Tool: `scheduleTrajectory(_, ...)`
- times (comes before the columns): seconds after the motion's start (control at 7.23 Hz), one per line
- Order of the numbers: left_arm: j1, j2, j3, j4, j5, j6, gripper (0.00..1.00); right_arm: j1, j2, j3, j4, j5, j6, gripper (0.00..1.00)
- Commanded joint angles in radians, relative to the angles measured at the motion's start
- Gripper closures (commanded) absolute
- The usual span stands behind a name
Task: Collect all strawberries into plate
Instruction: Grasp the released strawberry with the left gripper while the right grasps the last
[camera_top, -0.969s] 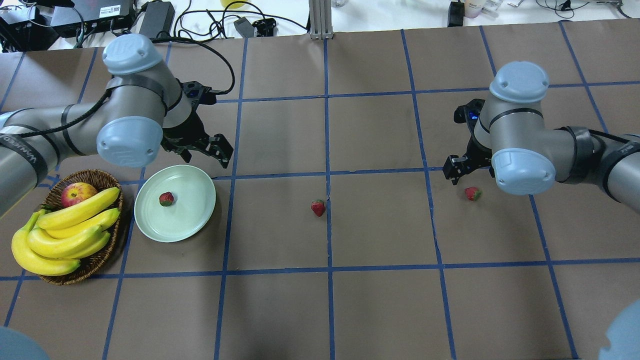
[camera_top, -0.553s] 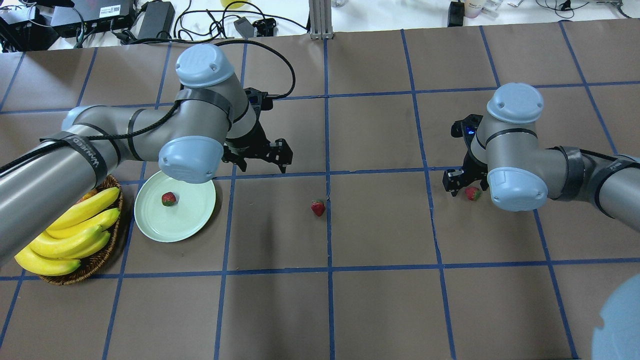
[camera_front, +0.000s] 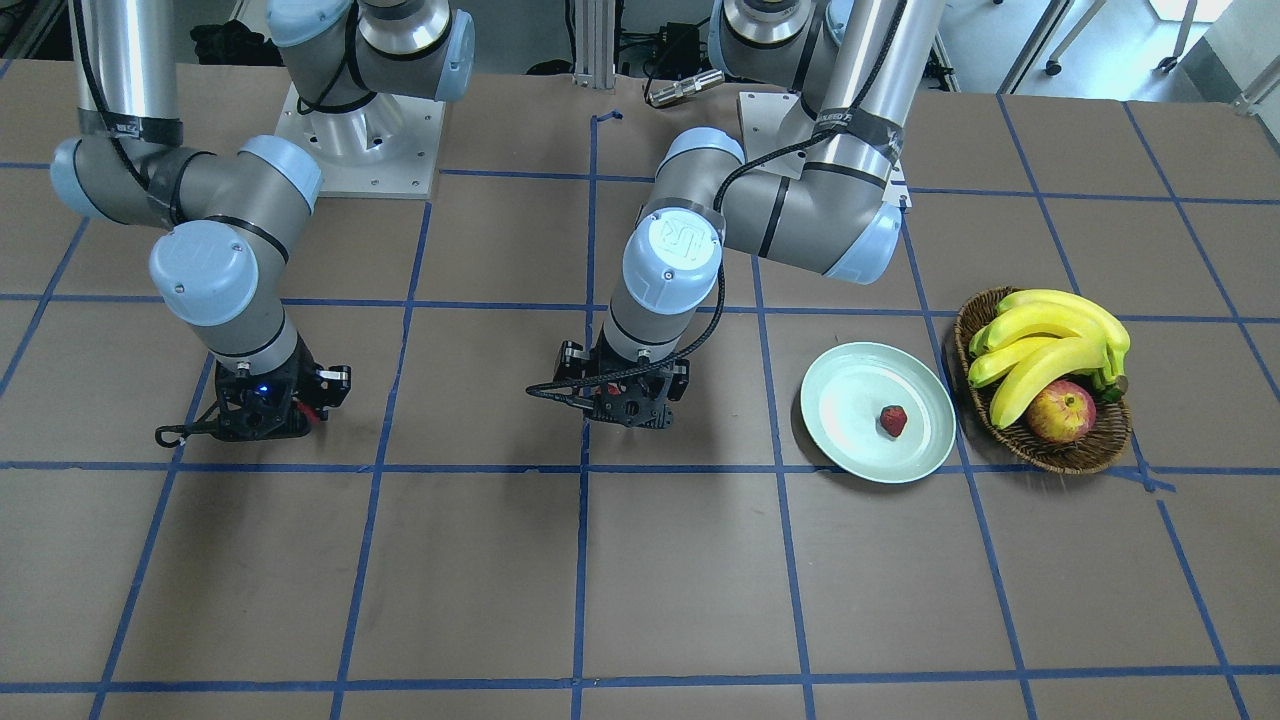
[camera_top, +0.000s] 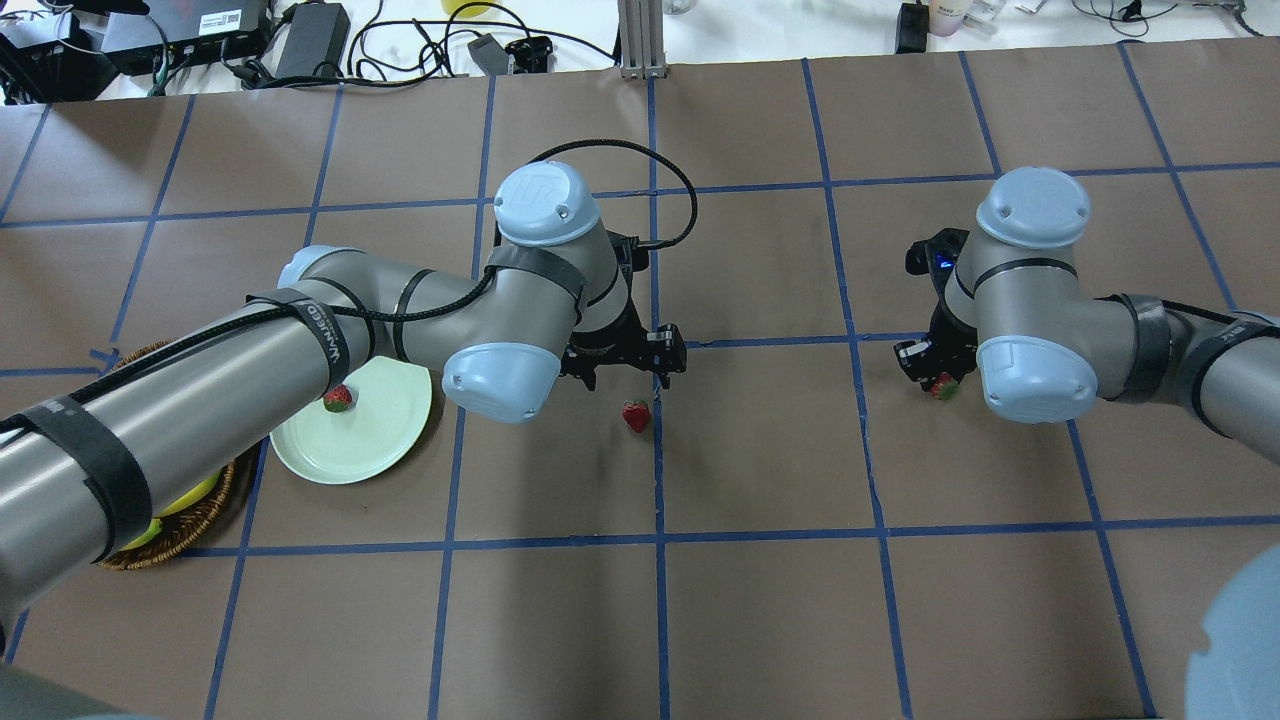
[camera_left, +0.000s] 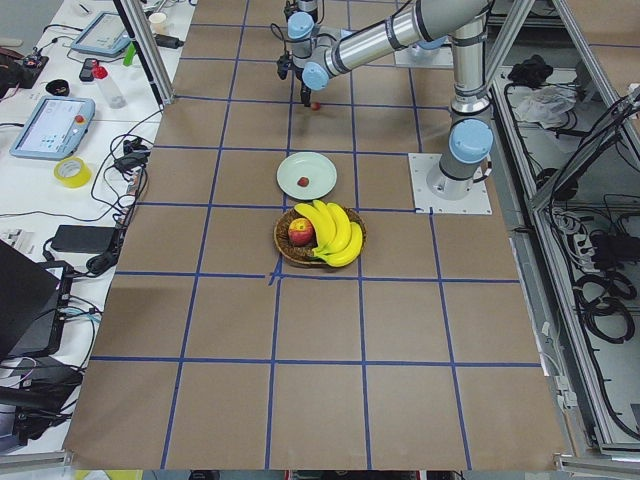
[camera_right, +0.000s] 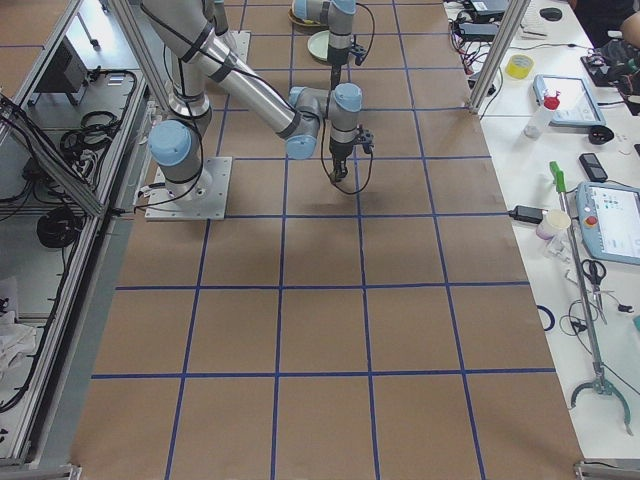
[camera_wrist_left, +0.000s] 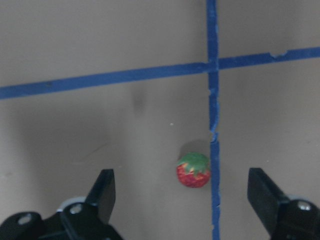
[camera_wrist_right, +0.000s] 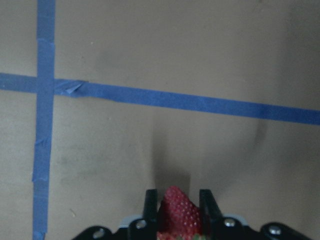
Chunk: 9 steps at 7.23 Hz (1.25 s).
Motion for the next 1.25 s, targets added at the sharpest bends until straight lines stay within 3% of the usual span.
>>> scheduleTrajectory(0.0,-0.016,-0.039,-0.036,0.059,-0.002,-0.029,0.12,0.009,-0.012,-0.054,0.078,-0.002,0.028,1.00)
scheduleTrajectory(0.42,-0.016,-0.045,-0.044,0.048,0.001,-0.032,0.49,0.105,-0.038,-0.221,0.303,0.013,0.076,1.00)
scheduleTrajectory(0.55,-0.016,-0.036,-0.044,0.045,-0.001,-0.086,0.72,0.129,-0.034,-0.248,0.356,0.053,0.138,1.00)
scheduleTrajectory(0.83,-0.018,-0.024,-0.043,0.040,0.001,-0.097,0.88,0.162,-0.031,-0.246,0.358,0.107,0.264,1.00)
scheduleTrajectory(1.11,0.010,0.010,-0.041,0.013,0.010,-0.085,0.96,0.219,-0.024,-0.253,0.356,0.159,0.335,1.00)
